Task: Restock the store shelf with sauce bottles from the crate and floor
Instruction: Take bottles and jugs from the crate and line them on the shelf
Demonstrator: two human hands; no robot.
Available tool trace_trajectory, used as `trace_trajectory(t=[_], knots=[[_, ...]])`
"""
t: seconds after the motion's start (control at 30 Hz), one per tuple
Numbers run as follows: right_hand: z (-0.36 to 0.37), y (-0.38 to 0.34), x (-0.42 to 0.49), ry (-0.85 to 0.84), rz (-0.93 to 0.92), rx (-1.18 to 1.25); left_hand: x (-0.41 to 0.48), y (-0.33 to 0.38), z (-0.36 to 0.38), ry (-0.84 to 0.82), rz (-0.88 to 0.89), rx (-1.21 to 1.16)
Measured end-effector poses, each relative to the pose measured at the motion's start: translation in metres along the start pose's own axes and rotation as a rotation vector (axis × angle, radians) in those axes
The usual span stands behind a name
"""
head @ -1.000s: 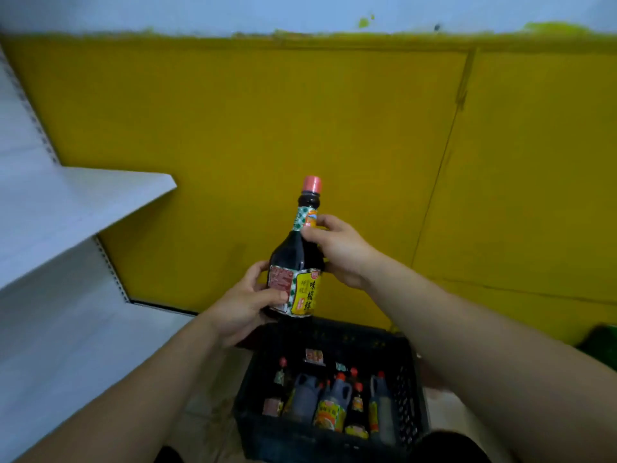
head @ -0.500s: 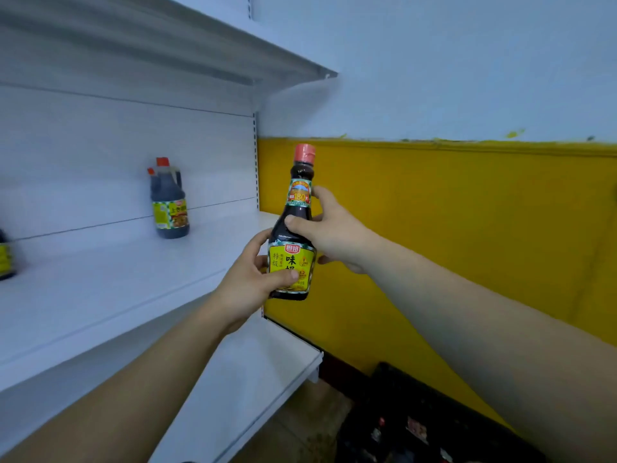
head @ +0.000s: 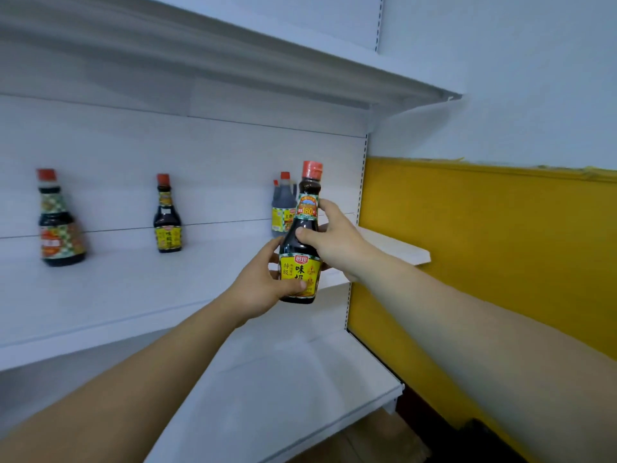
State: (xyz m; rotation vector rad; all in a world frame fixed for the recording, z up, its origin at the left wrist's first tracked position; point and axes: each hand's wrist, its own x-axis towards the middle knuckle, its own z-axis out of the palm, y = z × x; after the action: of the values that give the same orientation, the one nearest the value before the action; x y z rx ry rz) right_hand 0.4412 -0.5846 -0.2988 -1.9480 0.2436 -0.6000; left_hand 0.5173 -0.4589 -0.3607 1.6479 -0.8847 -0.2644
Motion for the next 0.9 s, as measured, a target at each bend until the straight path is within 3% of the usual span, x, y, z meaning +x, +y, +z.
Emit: trace_trajectory(t=[0.1, 0.3, 0.47, 0.73, 0.9], knots=[[0.028, 0.006, 0.019, -0.083, -0.04, 0.033, -0.003, -0.014, -0.034, 0.028, -0.067, 0.153], [0.083, 0.02, 0.066, -0.226, -0.075, 0.056, -0.018, -0.063, -0.117, 0.099, -0.354, 0.77], [0.119, 0.034, 0.104, -0.284, -0.091, 0.062, -0.019, -0.094, -0.151, 0.063, -0.517, 1.169], [0.162, 0.054, 0.156, -0.274, -0.121, 0.091, 0.016, -0.106, -0.183, -0.027, -0.627, 1.187], [0.191, 0.065, 0.19, -0.222, -0.186, -0.031, 0.026, -0.118, -0.19, -0.104, -0.649, 1.211]])
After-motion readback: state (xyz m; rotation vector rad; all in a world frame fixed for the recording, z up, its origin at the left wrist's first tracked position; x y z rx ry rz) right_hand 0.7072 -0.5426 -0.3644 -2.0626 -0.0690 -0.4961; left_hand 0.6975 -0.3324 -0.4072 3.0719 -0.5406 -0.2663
